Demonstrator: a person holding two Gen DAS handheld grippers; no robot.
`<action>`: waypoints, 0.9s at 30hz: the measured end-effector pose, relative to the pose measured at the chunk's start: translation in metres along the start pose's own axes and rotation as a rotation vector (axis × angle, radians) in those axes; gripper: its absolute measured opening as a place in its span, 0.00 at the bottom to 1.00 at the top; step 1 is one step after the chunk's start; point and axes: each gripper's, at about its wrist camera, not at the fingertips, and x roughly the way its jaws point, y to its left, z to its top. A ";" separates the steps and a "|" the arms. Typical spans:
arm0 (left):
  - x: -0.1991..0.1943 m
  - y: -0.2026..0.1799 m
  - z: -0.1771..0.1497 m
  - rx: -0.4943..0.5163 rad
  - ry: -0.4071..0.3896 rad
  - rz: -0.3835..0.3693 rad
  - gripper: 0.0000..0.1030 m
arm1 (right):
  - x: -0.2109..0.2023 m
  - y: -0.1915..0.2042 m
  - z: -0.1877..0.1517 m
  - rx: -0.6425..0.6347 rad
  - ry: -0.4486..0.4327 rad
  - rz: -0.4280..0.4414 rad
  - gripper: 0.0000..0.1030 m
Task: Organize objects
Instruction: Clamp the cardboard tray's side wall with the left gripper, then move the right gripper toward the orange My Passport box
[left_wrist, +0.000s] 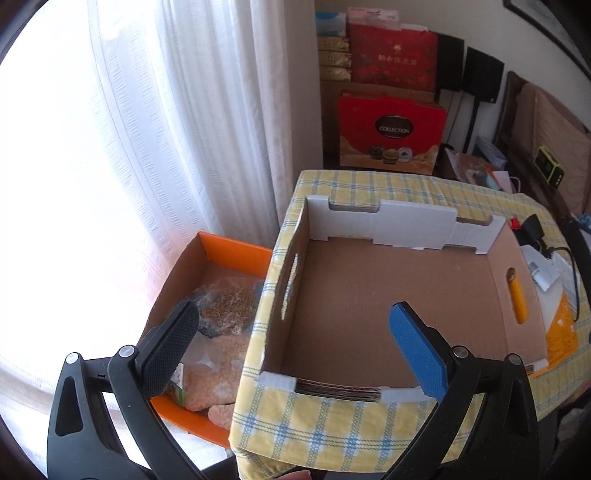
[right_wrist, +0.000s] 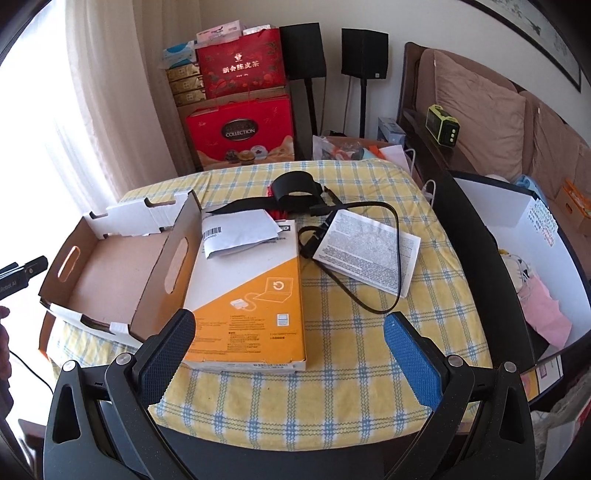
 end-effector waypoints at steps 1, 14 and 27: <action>0.006 0.006 0.001 -0.010 0.011 -0.002 1.00 | 0.003 0.000 0.000 0.001 0.007 0.000 1.00; 0.056 0.035 0.003 -0.049 0.095 -0.066 0.83 | 0.018 0.007 0.001 0.003 0.039 0.002 1.00; 0.082 0.018 -0.006 0.041 0.159 -0.150 0.06 | 0.025 0.010 -0.002 -0.003 0.056 0.022 1.00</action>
